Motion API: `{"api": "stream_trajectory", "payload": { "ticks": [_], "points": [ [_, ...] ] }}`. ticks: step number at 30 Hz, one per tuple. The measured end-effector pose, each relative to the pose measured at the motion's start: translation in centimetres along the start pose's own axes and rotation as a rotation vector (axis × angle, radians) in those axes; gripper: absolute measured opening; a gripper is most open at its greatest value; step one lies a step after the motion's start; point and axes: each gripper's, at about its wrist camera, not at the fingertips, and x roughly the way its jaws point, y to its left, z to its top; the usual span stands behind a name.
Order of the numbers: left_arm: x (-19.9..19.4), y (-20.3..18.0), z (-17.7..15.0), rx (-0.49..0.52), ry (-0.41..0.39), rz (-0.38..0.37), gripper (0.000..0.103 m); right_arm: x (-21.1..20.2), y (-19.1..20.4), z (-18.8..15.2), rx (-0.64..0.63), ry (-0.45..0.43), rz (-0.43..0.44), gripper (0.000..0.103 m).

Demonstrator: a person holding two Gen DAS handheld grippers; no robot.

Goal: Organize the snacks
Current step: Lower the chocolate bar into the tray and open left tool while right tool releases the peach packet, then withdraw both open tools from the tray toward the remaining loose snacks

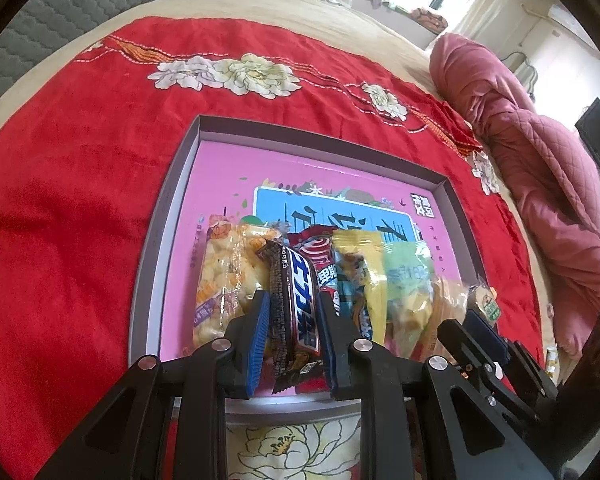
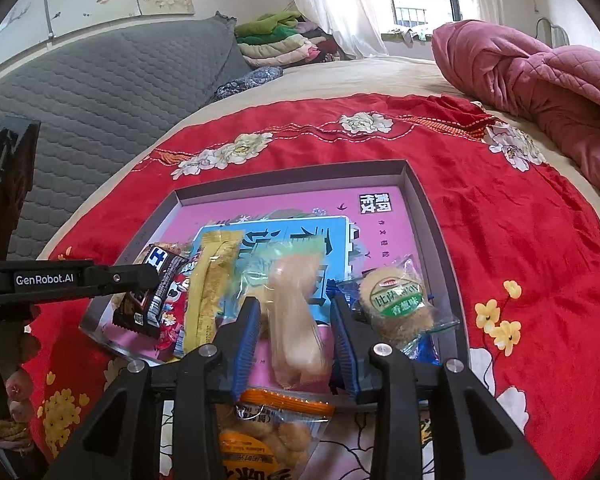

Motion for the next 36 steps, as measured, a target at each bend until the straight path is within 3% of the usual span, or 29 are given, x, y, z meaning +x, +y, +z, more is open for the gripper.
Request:
{"api": "stream_trajectory", "payload": {
  "ticks": [11, 20, 24, 36],
  "points": [
    [-0.5, 0.1, -0.1, -0.008, 0.0, -0.016, 0.025, -0.5, -0.1, 0.1, 0.009, -0.012, 0.007, 0.038],
    [-0.8, 0.0, -0.2, -0.006, 0.003, -0.019, 0.031, -1.2, 0.0, 0.3, 0.018, -0.029, 0.03, 0.043],
    [-1.3, -0.1, -0.2, 0.0, -0.006, -0.016, 0.04, -1.8, -0.3, 0.4, 0.032, -0.043, 0.042, 0.051],
    [-3.6, -0.8, 0.0, 0.03, -0.035, -0.024, 0.05, -3.9, -1.8, 0.3, 0.083, -0.087, 0.033, 0.065]
  ]
}}
